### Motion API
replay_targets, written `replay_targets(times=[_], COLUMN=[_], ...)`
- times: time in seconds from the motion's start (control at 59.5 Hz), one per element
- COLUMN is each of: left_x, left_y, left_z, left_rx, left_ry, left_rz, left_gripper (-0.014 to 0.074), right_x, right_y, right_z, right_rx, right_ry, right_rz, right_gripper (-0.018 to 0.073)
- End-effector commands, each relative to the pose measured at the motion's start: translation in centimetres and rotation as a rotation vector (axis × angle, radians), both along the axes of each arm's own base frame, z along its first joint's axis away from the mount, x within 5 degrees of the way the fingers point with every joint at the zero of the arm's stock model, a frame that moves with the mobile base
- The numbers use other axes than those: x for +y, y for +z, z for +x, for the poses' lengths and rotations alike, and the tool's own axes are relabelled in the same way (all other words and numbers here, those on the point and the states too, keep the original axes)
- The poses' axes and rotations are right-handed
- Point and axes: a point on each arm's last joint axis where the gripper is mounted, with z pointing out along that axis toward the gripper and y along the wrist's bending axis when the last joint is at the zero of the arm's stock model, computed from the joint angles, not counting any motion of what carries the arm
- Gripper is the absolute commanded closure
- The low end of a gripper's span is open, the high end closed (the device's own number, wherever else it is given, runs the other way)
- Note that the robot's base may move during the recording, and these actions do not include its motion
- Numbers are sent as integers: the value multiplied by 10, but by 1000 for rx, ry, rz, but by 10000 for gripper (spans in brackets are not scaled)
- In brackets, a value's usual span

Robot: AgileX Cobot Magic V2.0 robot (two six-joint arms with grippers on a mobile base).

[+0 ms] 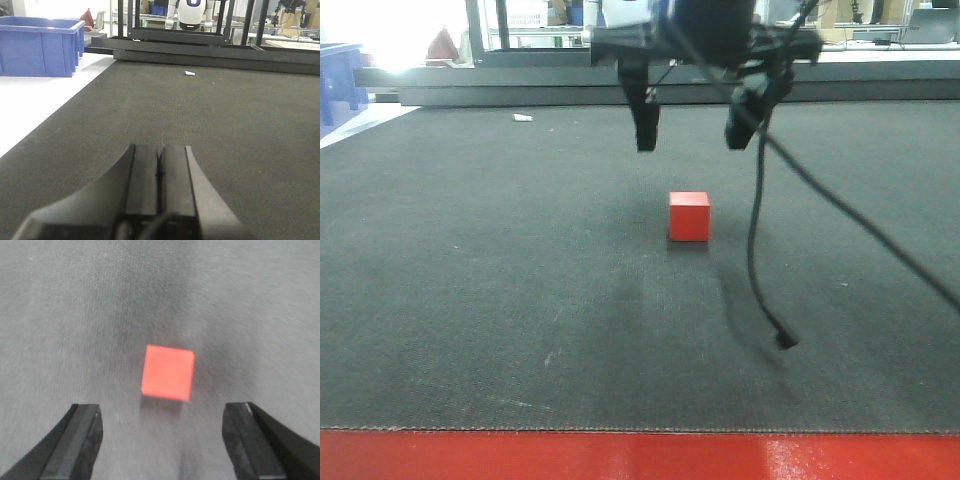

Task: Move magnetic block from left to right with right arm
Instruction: 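Lower the open right gripper over the red cube, then close the right gripper on the red cube and lift it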

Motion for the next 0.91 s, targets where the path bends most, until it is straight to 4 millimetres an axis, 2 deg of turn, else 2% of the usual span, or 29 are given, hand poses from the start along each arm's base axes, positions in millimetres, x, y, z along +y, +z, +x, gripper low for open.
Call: replay_targets(times=[0.0, 0.336, 0.757, 0.824, 0.891], left_x=[0, 0, 0, 0, 0], left_y=[5, 5, 5, 5, 5], left_z=[-1, -1, -1, -1, -1], left_rx=[-93, -93, -93, -93, -93], left_ry=[-5, -5, -5, -5, -5], left_rz=[-7, -7, -7, -7, -7], left_gripper=[713, 713, 713, 713, 713], right_x=[-3, -10, -3, -3, -3], right_y=[26, -2, -30, -31, -31], right_z=[6, 30, 40, 40, 39], right_rx=[-108, -103, -67, -61, -56], right_ry=[-1, -40, -35, -36, -38], right_rz=[35, 38, 38, 36, 33], right_gripper=[-34, -34, -32, -15, 55])
